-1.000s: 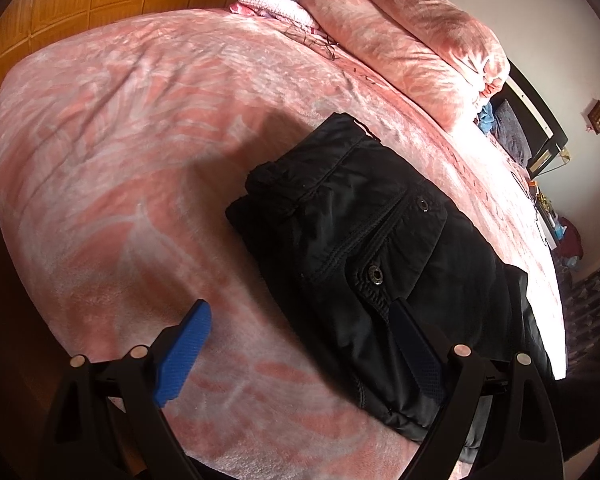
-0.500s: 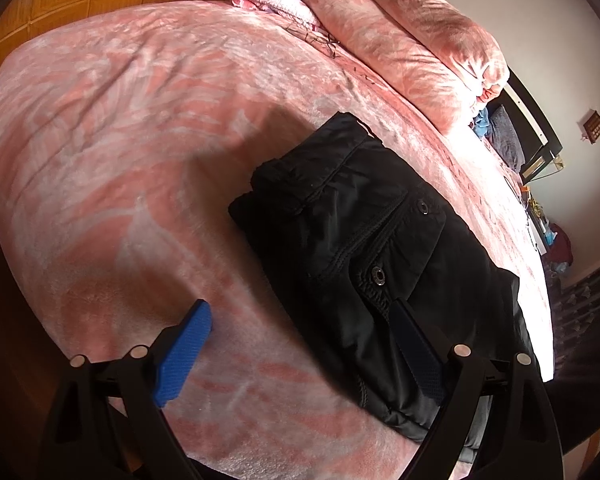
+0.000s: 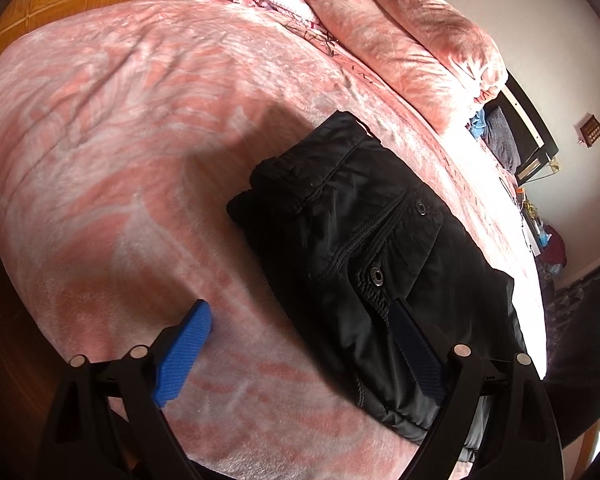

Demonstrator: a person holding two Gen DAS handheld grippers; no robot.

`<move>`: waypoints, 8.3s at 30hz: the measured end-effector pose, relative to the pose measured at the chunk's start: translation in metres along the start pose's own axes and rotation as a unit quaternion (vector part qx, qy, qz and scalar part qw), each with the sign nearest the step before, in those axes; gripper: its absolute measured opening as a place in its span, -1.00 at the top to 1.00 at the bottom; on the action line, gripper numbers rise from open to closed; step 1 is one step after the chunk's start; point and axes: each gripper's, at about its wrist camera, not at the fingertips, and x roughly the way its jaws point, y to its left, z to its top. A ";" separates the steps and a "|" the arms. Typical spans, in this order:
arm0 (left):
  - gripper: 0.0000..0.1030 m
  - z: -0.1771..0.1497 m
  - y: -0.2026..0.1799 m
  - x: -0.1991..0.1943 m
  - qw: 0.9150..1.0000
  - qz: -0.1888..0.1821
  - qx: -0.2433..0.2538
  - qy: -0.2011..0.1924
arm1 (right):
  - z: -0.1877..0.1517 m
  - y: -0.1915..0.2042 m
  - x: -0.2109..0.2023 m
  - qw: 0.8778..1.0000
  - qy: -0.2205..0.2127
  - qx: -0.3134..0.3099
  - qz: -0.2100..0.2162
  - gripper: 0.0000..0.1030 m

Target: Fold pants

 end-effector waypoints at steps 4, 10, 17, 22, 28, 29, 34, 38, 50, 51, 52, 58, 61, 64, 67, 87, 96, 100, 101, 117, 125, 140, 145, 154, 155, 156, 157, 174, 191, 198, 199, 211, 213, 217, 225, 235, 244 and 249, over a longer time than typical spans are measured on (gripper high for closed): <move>-0.77 0.001 0.001 0.000 1.000 -0.004 -0.004 0.001 | 0.000 0.011 0.010 1.000 0.007 -0.012 0.001 0.71; -0.77 0.002 0.003 0.001 1.000 -0.009 -0.009 0.002 | 0.000 0.024 0.023 1.000 0.019 -0.024 0.000 0.71; -0.77 0.002 0.006 0.001 1.000 -0.016 -0.014 0.003 | -0.014 0.053 0.037 0.996 0.027 -0.081 -0.031 0.71; -0.76 0.001 0.007 0.001 1.000 -0.018 -0.015 0.003 | -0.036 0.078 0.049 0.990 0.038 -0.126 -0.040 0.71; -0.76 0.001 0.008 0.000 1.000 -0.018 -0.016 0.003 | -0.064 0.113 0.059 0.978 0.038 -0.194 -0.063 0.71; -0.76 0.001 0.008 0.001 1.000 -0.018 -0.015 0.003 | -0.069 0.118 0.061 0.976 0.039 -0.204 -0.069 0.71; -0.76 0.001 0.008 0.001 1.000 -0.018 -0.015 0.003 | -0.095 0.145 0.069 0.958 0.030 -0.266 -0.104 0.71; -0.76 0.001 0.008 0.001 1.000 -0.018 -0.015 0.002 | -0.119 0.164 0.079 0.938 0.019 -0.315 -0.141 0.71; -0.76 0.002 0.008 0.001 1.000 -0.018 -0.014 0.003 | -0.150 0.179 0.091 0.934 0.039 -0.342 -0.091 0.17; -0.76 0.001 0.008 0.001 1.000 -0.018 -0.014 0.003 | -0.145 0.175 0.085 0.940 0.042 -0.330 -0.073 0.07; -0.76 0.001 0.009 0.001 1.000 -0.018 -0.014 0.003 | -0.137 0.167 0.077 0.950 0.050 -0.306 -0.035 -0.10; -0.76 0.001 0.008 -0.001 1.000 -0.021 -0.015 -0.001 | -0.074 0.103 0.070 0.986 0.109 -0.101 0.081 -0.33; -0.76 0.000 0.008 -0.001 1.000 -0.023 -0.015 0.000 | -0.062 0.094 0.098 0.980 0.161 -0.058 0.100 -0.10; -0.76 0.000 0.009 -0.002 1.000 -0.026 -0.016 0.001 | -0.064 0.098 0.117 0.972 0.199 -0.056 0.107 -0.03; -0.76 0.001 0.011 -0.002 0.999 -0.029 -0.019 0.001 | -0.067 0.100 0.122 0.968 0.215 -0.051 0.119 0.51; -0.76 0.001 0.010 0.000 1.000 -0.024 -0.016 0.004 | -0.077 0.104 0.094 0.959 0.197 -0.070 0.191 0.91; -0.80 0.002 0.008 0.003 1.000 -0.020 -0.015 0.014 | -0.021 0.052 0.107 0.953 0.180 0.007 0.244 0.29; -0.86 0.003 0.010 0.005 0.999 -0.030 -0.022 0.023 | -0.006 0.041 0.140 0.951 0.201 0.016 0.234 0.08; -0.86 0.003 0.011 0.005 0.999 -0.033 -0.024 0.024 | -0.006 0.042 0.151 0.950 0.213 0.017 0.228 0.08; -0.89 0.035 0.041 0.031 0.964 -0.126 -0.215 0.089 | 0.150 0.226 0.197 0.801 0.332 -0.219 0.448 -0.74; -0.89 0.046 0.050 0.053 0.944 -0.173 -0.259 0.111 | 0.176 0.346 0.239 0.739 0.376 -0.302 0.470 -0.75; -0.41 0.040 0.055 0.052 0.938 -0.169 -0.287 0.099 | 0.153 0.436 0.273 0.684 0.401 -0.374 0.482 -0.75; -0.31 0.039 0.052 0.051 0.941 -0.163 -0.281 0.092 | 0.146 0.451 0.274 0.677 0.403 -0.387 0.479 -0.74; 0.26 0.032 0.058 0.045 0.947 -0.140 -0.275 0.091 | 0.137 0.458 0.268 0.685 0.389 -0.405 0.464 -0.08; 0.27 0.032 0.057 0.044 0.948 -0.138 -0.273 0.089 | 0.137 0.457 0.267 0.686 0.387 -0.405 0.464 -0.02; 0.30 0.032 0.056 0.042 0.949 -0.134 -0.270 0.088 | 0.138 0.456 0.266 0.689 0.384 -0.405 0.462 0.07; 0.32 0.033 0.054 0.041 0.951 -0.131 -0.266 0.085 | 0.137 0.456 0.264 0.691 0.381 -0.404 0.462 0.11; 0.42 0.052 -0.007 -0.025 0.978 -0.126 -0.161 0.036 | 0.183 0.384 0.195 0.737 0.292 -0.382 0.476 0.51; 0.43 0.049 -0.129 -0.114 0.991 -0.137 -0.015 -0.001 | 0.214 0.250 0.103 0.793 0.201 -0.331 0.471 0.51; 0.43 0.031 -0.172 -0.144 0.989 -0.143 0.041 -0.011 | 0.213 0.197 0.078 0.810 0.176 -0.308 0.467 0.51; 0.43 0.029 -0.178 -0.147 0.988 -0.144 0.047 -0.012 | 0.213 0.191 0.075 0.813 0.172 -0.306 0.466 0.51; 0.43 0.009 -0.222 -0.169 0.983 -0.150 0.101 -0.014 | 0.209 0.142 0.057 0.832 0.150 -0.283 0.453 0.51; 0.43 0.008 -0.227 -0.170 0.983 -0.150 0.108 -0.013 | 0.208 0.138 0.057 0.835 0.147 -0.281 0.451 0.51; 0.43 0.006 -0.236 -0.172 0.981 -0.152 0.121 -0.015 | 0.207 0.126 0.056 0.840 0.142 -0.270 0.450 0.51; 0.43 -0.002 -0.253 -0.176 0.978 -0.150 0.146 -0.017 | 0.202 0.103 0.055 0.845 0.137 -0.253 0.450 0.51; 0.43 -0.011 -0.276 -0.179 0.971 -0.147 0.188 -0.018 | 0.196 0.076 0.052 0.855 0.126 -0.237 0.444 0.51; 0.43 -0.023 -0.300 -0.179 0.962 -0.147 0.228 -0.016 | 0.187 0.046 0.053 0.866 0.119 -0.210 0.439 0.51; 0.43 -0.033 -0.314 -0.179 0.957 -0.146 0.249 -0.013 | 0.179 0.029 0.056 0.871 0.116 -0.191 0.438 0.51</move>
